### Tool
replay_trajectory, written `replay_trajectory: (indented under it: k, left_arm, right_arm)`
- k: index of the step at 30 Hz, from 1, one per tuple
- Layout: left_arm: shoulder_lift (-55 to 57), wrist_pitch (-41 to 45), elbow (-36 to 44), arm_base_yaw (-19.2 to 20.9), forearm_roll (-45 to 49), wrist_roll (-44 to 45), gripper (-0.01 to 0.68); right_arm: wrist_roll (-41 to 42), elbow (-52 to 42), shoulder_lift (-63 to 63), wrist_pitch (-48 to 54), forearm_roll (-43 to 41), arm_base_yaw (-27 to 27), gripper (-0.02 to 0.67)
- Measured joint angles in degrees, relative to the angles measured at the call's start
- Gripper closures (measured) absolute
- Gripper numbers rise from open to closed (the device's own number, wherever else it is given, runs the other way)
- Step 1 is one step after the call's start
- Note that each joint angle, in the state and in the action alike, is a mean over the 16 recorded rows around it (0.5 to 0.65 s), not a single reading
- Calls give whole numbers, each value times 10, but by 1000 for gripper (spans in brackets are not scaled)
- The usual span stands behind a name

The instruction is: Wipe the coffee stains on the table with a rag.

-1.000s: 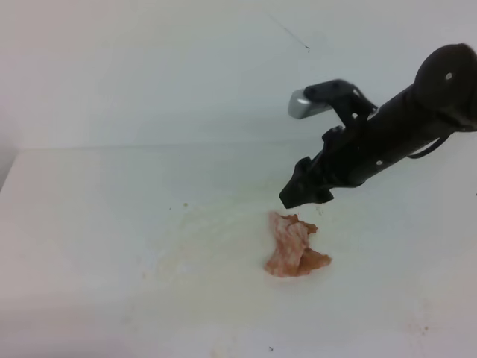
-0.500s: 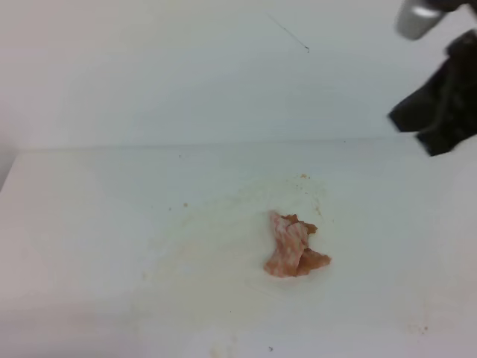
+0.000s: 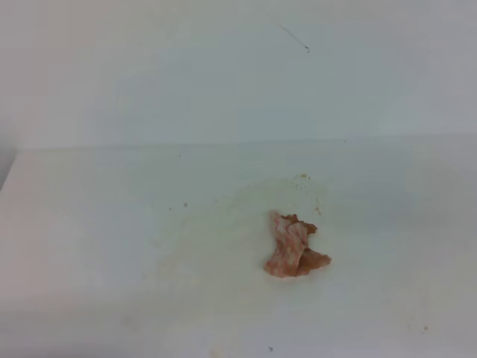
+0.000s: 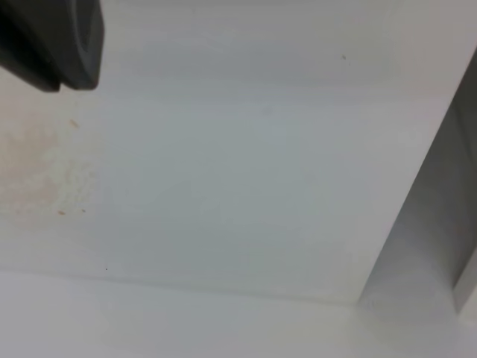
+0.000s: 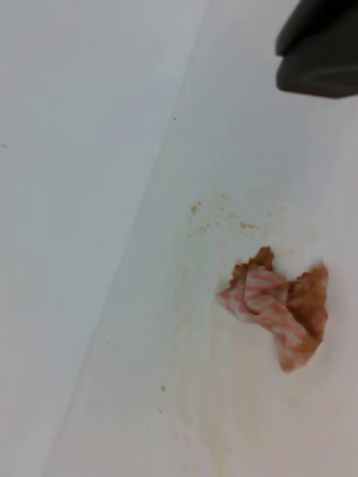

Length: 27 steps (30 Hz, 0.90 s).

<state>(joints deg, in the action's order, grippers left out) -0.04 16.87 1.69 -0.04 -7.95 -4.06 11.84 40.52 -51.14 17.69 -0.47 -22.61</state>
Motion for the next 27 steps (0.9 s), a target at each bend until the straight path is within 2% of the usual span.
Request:
replay_trajectory:
  k: [6,18,27]
  left_arm:
    - [0,0,-3,0,0,0,672]
    - [0,1,-13,0,0,0,672]
    - [0,1,-16,0,0,0,672]
  right_arm:
    - [-24,-59,31,-39,-7,0,646]
    - [-26,-64,41,-19,-7,6,646]
    - [-23,-82,159,-6,-9,55,647]
